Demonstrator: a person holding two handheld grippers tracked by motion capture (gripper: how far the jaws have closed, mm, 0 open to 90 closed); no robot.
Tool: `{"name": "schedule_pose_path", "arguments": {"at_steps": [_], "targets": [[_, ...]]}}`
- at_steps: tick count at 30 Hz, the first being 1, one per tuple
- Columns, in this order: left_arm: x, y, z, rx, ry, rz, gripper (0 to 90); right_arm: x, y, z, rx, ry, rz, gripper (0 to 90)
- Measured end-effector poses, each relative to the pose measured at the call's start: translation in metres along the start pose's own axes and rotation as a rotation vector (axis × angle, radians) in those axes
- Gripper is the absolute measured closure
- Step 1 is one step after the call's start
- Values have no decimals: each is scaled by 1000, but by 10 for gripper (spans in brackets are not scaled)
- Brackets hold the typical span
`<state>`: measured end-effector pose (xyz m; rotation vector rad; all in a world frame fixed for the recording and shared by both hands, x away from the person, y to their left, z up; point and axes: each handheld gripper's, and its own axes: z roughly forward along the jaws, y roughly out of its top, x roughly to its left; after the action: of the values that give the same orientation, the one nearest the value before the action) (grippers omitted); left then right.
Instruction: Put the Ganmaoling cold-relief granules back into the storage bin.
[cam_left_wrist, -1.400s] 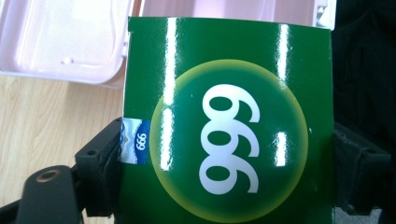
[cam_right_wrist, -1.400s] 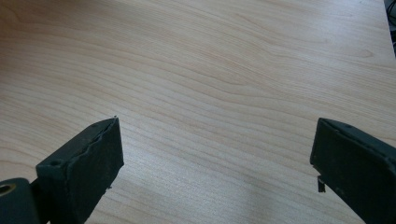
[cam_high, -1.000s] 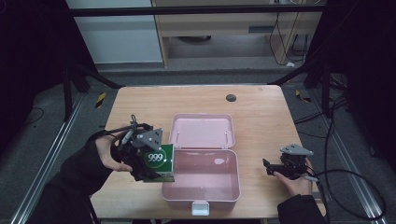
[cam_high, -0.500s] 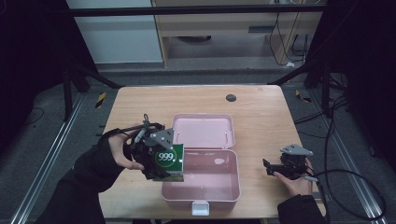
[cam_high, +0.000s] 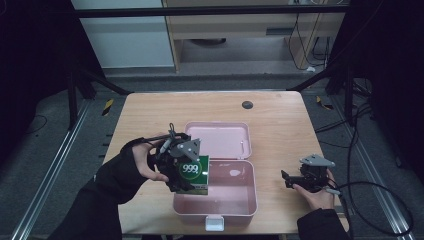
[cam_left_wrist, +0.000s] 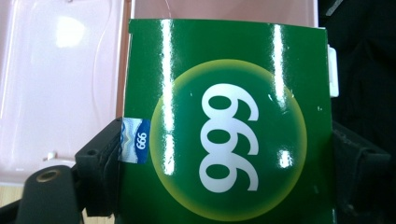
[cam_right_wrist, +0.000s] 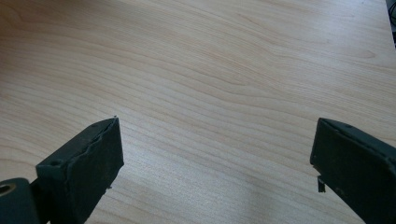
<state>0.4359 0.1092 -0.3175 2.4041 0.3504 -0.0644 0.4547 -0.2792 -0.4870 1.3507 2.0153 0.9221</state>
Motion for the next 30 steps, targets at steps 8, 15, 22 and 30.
{"name": "schedule_pose_path", "arguments": {"at_steps": [8, 15, 22, 30], "targets": [[2, -2, 15, 7, -7, -5, 144, 1, 0, 1, 1, 3, 3, 29], [6, -11, 30, 16, 1, -18, 144, 1, 0, 1, 5, 2, -1, 29], [6, -20, 40, 2, 2, -59, 144, 1, -1, 2, 4, 2, -11, 28], [8, -32, 52, 8, 9, -90, 144, 2, -1, 2, 9, 2, -10, 27]]}}
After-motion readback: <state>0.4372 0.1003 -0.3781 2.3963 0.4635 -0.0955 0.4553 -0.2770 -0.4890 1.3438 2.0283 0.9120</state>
